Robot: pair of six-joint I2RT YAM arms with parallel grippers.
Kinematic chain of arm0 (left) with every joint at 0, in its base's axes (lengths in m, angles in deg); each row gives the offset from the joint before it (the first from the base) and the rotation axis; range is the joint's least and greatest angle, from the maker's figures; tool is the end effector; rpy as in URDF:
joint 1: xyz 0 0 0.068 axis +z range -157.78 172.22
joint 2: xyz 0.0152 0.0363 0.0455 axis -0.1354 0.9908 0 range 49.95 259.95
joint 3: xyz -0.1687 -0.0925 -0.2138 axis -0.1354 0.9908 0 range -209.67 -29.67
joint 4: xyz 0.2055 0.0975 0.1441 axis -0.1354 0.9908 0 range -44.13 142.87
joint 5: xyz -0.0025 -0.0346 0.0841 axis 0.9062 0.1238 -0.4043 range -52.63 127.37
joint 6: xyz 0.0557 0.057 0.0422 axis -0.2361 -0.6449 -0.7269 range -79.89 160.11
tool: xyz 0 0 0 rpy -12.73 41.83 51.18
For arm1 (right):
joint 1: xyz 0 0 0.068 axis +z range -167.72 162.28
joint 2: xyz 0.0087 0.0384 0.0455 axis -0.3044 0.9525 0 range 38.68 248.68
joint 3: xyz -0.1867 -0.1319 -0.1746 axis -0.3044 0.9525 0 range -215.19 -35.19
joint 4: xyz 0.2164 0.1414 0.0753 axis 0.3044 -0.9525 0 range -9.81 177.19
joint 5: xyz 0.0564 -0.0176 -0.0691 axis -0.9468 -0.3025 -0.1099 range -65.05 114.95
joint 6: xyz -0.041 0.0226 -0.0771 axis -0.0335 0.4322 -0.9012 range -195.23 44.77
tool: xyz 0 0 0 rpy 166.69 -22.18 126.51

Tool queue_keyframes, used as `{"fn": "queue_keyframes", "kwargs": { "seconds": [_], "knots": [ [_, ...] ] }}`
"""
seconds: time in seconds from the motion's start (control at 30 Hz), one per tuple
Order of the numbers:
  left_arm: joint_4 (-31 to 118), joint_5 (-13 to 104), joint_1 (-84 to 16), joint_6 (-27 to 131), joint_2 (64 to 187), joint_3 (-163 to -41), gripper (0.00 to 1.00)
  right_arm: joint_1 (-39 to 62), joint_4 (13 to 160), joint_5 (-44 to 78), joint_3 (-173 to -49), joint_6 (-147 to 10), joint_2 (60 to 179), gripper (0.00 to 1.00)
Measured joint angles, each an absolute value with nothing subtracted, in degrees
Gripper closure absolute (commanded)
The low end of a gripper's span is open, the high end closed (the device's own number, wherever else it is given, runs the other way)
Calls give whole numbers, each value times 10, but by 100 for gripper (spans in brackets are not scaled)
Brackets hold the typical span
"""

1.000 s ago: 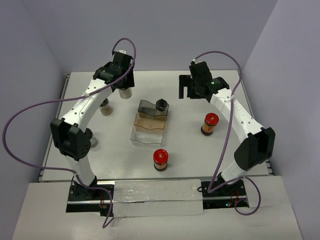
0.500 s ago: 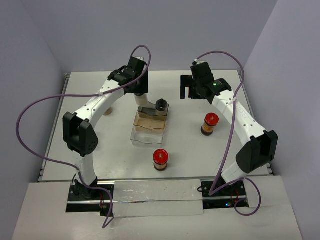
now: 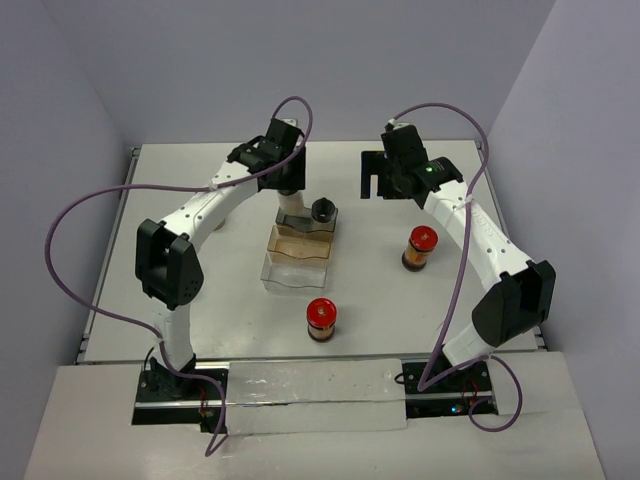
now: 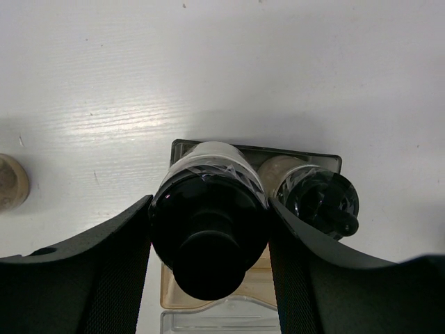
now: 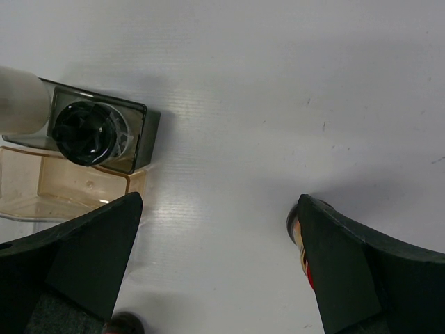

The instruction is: Organize the condiment bottles

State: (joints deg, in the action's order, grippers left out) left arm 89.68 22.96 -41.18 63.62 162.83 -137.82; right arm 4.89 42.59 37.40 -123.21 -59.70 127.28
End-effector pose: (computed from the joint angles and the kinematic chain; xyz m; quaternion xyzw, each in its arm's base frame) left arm 0.4173 -0.2512 0.2958 0.0357 0.9282 -0.0642 0.3646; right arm 0.3525 0.1280 0.3418 -0.0155 0.9198 0.0291 0.3909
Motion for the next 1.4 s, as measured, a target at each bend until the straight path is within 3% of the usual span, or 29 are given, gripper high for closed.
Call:
{"fn": "queue_keyframes", "kwargs": {
  "seconds": [0.77,1.1,1.17,1.33,1.4],
  "knots": [
    [855,228,-420,654,1636,-1307,89,43,426,376,-1229,-597,1273,0],
    [848,211,-422,664,1645,-1296,63,43,426,376,-1228,-597,1273,0],
    [847,211,-423,666,1647,-1296,55,43,426,376,-1227,-597,1273,0],
    [846,211,-423,670,1659,-1296,22,43,426,376,-1219,-597,1272,0],
    [846,211,-423,671,1663,-1296,16,43,426,376,-1217,-597,1272,0]
  ]
}}
